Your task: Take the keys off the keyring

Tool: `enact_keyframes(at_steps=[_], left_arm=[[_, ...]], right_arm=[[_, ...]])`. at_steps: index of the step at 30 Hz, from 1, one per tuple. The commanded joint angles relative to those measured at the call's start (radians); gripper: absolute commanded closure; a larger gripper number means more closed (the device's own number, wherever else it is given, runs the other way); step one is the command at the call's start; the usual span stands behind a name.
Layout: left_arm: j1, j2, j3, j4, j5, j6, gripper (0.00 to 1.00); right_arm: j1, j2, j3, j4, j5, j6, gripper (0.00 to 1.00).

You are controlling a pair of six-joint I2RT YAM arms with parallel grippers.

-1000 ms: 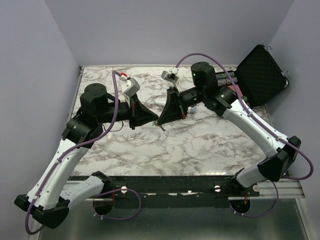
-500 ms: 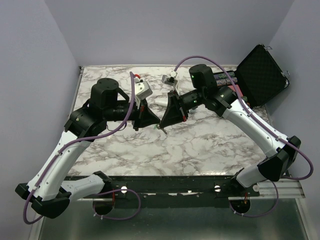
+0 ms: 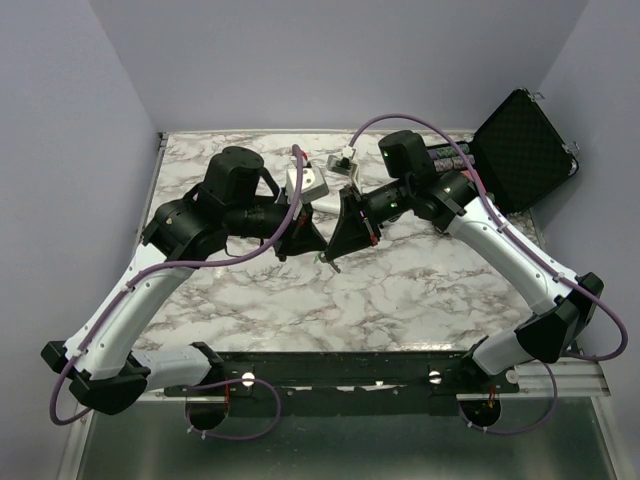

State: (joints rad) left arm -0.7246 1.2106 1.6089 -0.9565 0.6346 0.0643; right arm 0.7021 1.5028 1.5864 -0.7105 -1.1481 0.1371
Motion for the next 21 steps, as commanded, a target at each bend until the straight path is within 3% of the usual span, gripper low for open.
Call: enact_keyframes(at_steps=[1, 9, 17, 21], left_arm=[[-0.087, 0.101, 0.049, -0.073, -0.012, 0.058, 1.00], [-0.119, 0.148, 0.075, -0.105, -0.044, 0.068, 1.00], [-0.114, 0.073, 0.057, -0.047, -0.145, 0.029, 0.96], [-0.099, 0.040, 0.071, -0.016, -0.179, 0.005, 0.73]], right_arm=[[0.017, 0.001, 0.058, 0.072, 0.010, -0.002, 0.99], [0.019, -0.018, 0.044, 0.060, 0.022, -0.013, 0.99], [0.019, -0.039, 0.012, 0.068, 0.033, -0.008, 0.99], [0.019, -0.067, 0.003, 0.088, 0.059, 0.012, 0.99]])
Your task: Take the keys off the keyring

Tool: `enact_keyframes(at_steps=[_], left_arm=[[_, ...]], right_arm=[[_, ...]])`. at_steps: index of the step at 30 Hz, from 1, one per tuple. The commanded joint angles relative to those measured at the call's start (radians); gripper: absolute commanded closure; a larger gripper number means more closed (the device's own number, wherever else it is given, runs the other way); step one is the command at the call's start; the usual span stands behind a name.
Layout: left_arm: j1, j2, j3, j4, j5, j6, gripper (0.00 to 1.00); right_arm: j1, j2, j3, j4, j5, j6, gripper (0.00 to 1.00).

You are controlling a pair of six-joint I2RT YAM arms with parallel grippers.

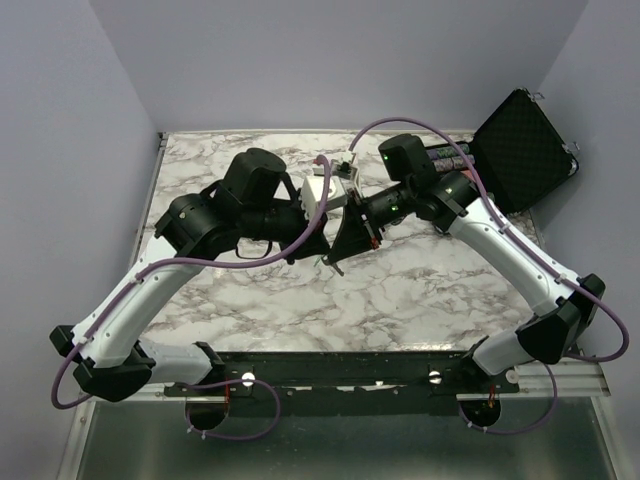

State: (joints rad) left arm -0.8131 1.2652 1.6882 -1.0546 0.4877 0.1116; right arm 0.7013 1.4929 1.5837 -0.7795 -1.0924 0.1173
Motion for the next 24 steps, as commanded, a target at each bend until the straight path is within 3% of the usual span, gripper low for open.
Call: enact_keyframes(at_steps=[1, 4, 8, 16, 24], left_arm=[[-0.008, -0.023, -0.009, 0.088, -0.038, -0.049, 0.61], [0.006, -0.059, -0.013, 0.111, -0.054, -0.070, 0.42], [0.018, -0.113, -0.021, 0.140, -0.080, -0.105, 0.25], [0.098, -0.283, -0.102, 0.306, -0.138, -0.274, 0.15], [0.152, -0.516, -0.404, 0.612, -0.161, -0.536, 0.18]], right_arm=[[0.020, -0.066, 0.006, 0.160, 0.011, 0.035, 0.99], [0.020, -0.085, 0.001, 0.164, 0.023, 0.047, 0.99], [0.020, -0.109, -0.014, 0.177, 0.034, 0.067, 0.99], [0.020, -0.172, -0.071, 0.267, 0.123, 0.134, 0.99], [0.020, -0.235, -0.162, 0.446, 0.120, 0.257, 0.99]])
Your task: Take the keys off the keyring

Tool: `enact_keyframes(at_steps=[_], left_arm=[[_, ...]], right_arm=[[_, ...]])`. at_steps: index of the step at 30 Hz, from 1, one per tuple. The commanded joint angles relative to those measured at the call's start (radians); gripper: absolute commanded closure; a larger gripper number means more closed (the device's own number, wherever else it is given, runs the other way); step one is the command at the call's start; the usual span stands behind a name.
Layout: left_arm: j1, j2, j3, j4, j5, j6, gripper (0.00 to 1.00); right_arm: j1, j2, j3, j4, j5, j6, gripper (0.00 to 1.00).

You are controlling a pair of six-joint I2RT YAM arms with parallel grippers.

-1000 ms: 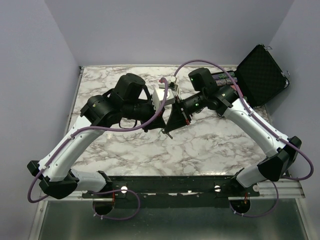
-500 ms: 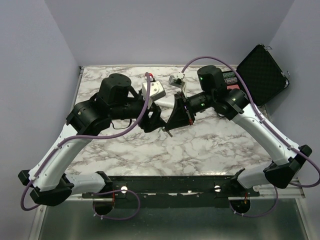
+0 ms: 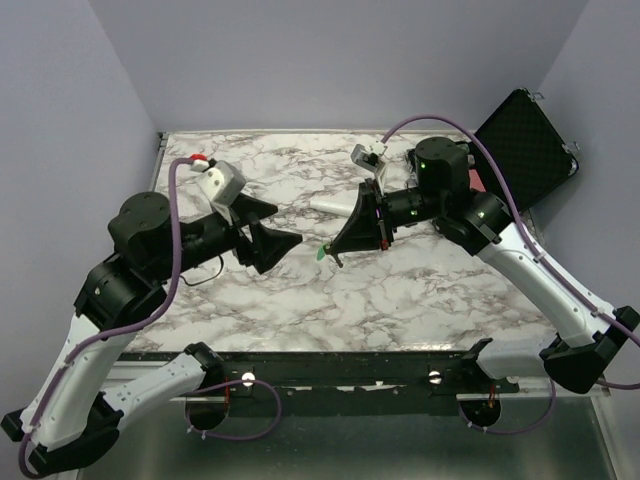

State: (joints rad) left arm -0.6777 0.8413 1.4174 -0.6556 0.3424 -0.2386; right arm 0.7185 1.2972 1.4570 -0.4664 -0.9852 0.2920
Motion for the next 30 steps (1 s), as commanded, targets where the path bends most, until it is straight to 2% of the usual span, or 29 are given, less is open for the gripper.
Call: enact_keyframes(at_steps=[1, 7, 12, 19, 30], left_arm=[[0.015, -0.113, -0.173, 0.252, -0.002, -0.226, 0.19], [0.015, -0.177, -0.348, 0.440, 0.015, -0.392, 0.23], [0.015, -0.179, -0.431, 0.574, 0.050, -0.478, 0.29], [0.017, -0.153, -0.445, 0.637, 0.076, -0.505, 0.38], [0.015, -0.117, -0.448, 0.637, 0.139, -0.502, 0.50]], right_arm=[[0.002, -0.042, -0.041, 0.147, 0.011, 0.093, 0.99], [0.004, -0.038, -0.052, 0.201, -0.015, 0.139, 0.99], [0.021, -0.032, -0.052, 0.209, -0.018, 0.148, 0.99], [0.038, -0.023, -0.050, 0.206, -0.012, 0.147, 0.99], [0.041, -0.012, -0.026, 0.180, 0.002, 0.127, 0.99]])
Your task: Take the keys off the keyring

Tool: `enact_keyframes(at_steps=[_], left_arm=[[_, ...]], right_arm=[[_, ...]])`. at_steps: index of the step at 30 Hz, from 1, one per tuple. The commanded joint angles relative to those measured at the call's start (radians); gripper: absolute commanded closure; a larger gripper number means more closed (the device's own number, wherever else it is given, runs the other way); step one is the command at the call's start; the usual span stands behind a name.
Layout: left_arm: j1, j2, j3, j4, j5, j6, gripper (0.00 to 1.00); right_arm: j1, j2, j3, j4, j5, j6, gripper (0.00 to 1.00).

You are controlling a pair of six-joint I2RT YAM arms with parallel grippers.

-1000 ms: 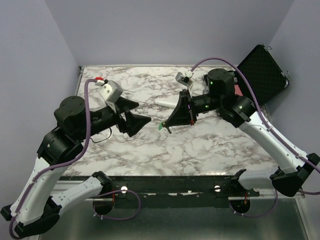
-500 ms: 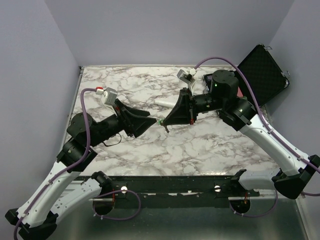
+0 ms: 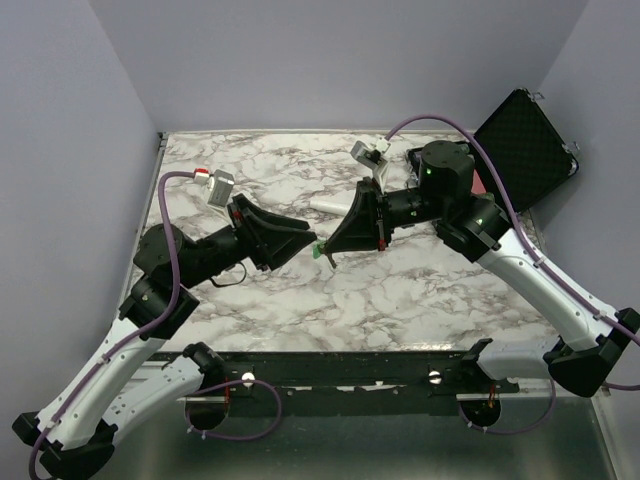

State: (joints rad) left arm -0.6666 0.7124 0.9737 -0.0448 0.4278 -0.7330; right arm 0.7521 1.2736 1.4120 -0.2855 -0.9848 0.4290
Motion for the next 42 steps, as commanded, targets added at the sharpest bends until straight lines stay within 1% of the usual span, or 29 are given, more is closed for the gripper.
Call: enact_keyframes(at_steps=[1, 7, 9, 12, 17, 23, 27, 32, 36, 42], left_arm=[[0.004, 0.016, -0.006, 0.029, 0.058, -0.008, 0.52], [0.001, 0.033, -0.006, 0.040, 0.075, -0.013, 0.61], [0.001, 0.035, -0.006, 0.040, 0.080, -0.014, 0.66], [-0.001, 0.044, -0.004, 0.039, 0.088, -0.016, 0.71], [-0.004, 0.039, -0.009, 0.040, 0.095, -0.017, 0.75], [-0.010, 0.041, -0.010, 0.072, 0.126, -0.008, 0.94], [-0.011, 0.047, 0.009, 0.054, 0.161, 0.026, 0.99], [-0.010, 0.082, 0.065, -0.006, 0.235, 0.084, 1.00], [-0.010, 0.131, 0.134, -0.096, 0.302, 0.158, 1.00], [-0.010, 0.185, 0.221, -0.237, 0.364, 0.260, 1.00]], right_arm=[[0.007, 0.013, 0.021, -0.001, 0.001, -0.010, 0.99], [0.009, 0.017, 0.031, -0.020, 0.008, -0.022, 0.99], [0.009, 0.020, 0.038, -0.029, 0.008, -0.029, 0.99], [0.009, 0.023, 0.044, -0.035, 0.009, -0.033, 0.99], [0.009, 0.026, 0.045, -0.038, 0.014, -0.035, 0.99], [0.007, 0.026, 0.047, -0.040, 0.015, -0.036, 0.99], [0.007, 0.026, 0.048, -0.052, 0.014, -0.042, 0.99], [0.009, 0.026, 0.042, -0.057, 0.012, -0.045, 0.99], [0.007, 0.029, 0.051, -0.067, 0.009, -0.049, 0.99], [0.009, 0.040, 0.076, -0.112, 0.008, -0.070, 0.99]])
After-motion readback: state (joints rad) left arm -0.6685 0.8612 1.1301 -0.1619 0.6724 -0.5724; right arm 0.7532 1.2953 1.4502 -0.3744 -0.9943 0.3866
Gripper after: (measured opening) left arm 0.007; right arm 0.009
